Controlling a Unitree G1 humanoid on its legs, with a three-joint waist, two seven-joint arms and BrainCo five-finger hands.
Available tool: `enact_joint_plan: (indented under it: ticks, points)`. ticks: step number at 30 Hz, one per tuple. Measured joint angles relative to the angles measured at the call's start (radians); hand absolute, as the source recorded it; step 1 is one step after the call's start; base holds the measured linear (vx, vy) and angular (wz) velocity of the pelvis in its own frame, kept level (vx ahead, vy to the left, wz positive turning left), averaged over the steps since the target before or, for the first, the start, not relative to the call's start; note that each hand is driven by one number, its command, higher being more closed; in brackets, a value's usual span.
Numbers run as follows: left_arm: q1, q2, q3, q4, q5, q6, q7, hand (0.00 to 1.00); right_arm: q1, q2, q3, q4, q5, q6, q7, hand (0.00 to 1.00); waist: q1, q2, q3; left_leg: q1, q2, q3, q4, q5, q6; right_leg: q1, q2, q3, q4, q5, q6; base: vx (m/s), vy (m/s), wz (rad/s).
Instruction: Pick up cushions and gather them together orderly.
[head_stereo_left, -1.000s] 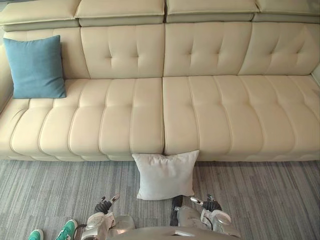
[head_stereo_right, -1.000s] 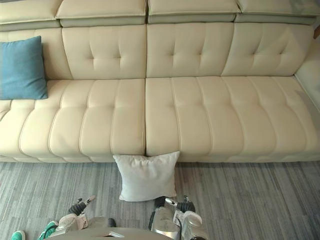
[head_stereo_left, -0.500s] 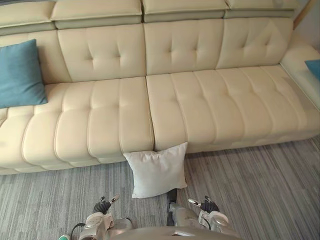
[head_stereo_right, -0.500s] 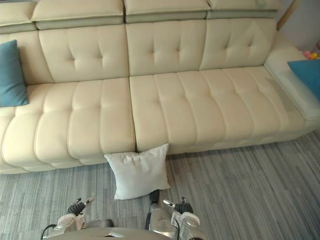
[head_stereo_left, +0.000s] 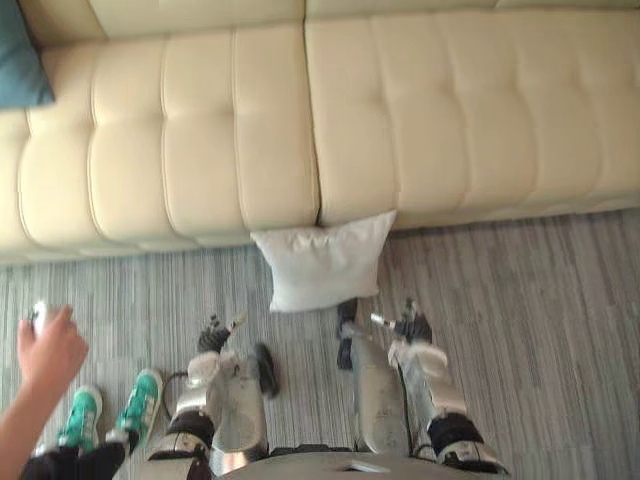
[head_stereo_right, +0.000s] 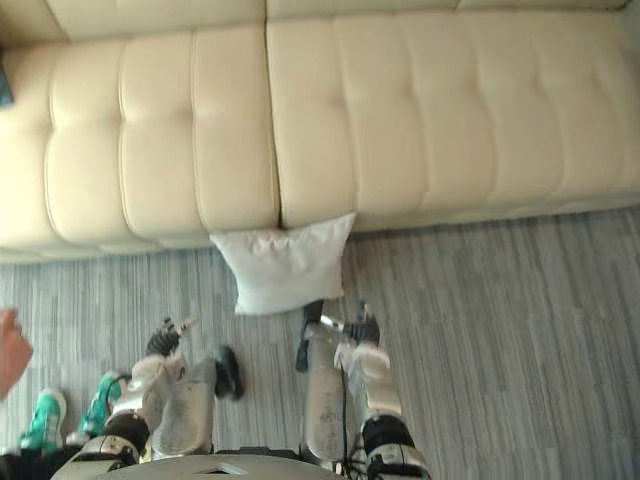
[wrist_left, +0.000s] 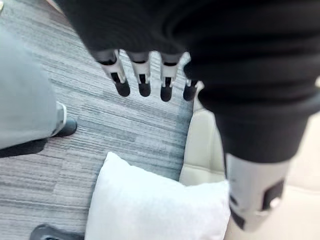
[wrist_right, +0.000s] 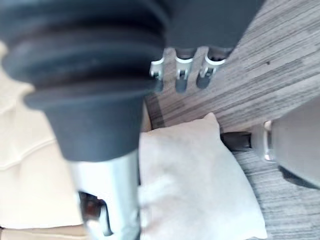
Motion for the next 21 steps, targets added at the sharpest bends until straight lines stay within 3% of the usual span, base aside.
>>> enact_joint_plan:
  ticks: [6, 10, 17, 21]
  points:
    - [-0.103, 0.013, 0.071, -0.134, -0.085, -0.047, 0.069, 0.00, -0.184, -0.060, -0.003, -0.129, 0.023, -0.010, -0.066, 0.00, 0.004, 0.016, 0.077, -0.232, 0.034, -0.017, 0.141, -0.022, -0.003, -0.236, -0.009, 0.010, 0.142, -0.027, -0.022, -0.08, -0.062, 0.04]
    - [-0.146, 0.018, 0.100, -0.216, -0.136, -0.065, 0.100, 0.00, -0.300, -0.108, -0.003, -0.146, 0.031, -0.018, -0.095, 0.00, 0.004, 0.020, 0.084, -0.358, 0.062, -0.021, 0.215, -0.034, -0.008, -0.363, 0.001, 0.013, 0.203, -0.033, -0.032, -0.03, -0.079, -0.07]
    - [-0.314, 0.079, 0.100, -0.291, -0.152, -0.083, 0.128, 0.00, -0.578, -0.254, 0.007, -0.164, 0.028, -0.016, -0.117, 0.00, 0.011, 0.026, 0.094, -0.612, 0.080, -0.074, 0.408, -0.057, -0.009, -0.612, -0.032, 0.003, 0.416, -0.090, -0.061, -0.06, -0.058, 0.17]
    - [-0.397, 0.108, 0.096, -0.294, -0.148, -0.083, 0.149, 0.00, -0.749, -0.288, 0.011, -0.099, 0.038, -0.016, -0.144, 0.00, 0.013, 0.030, 0.099, -0.713, 0.088, -0.079, 0.463, -0.060, 0.001, -0.703, -0.033, 0.006, 0.435, -0.075, -0.060, -0.15, -0.048, 0.02]
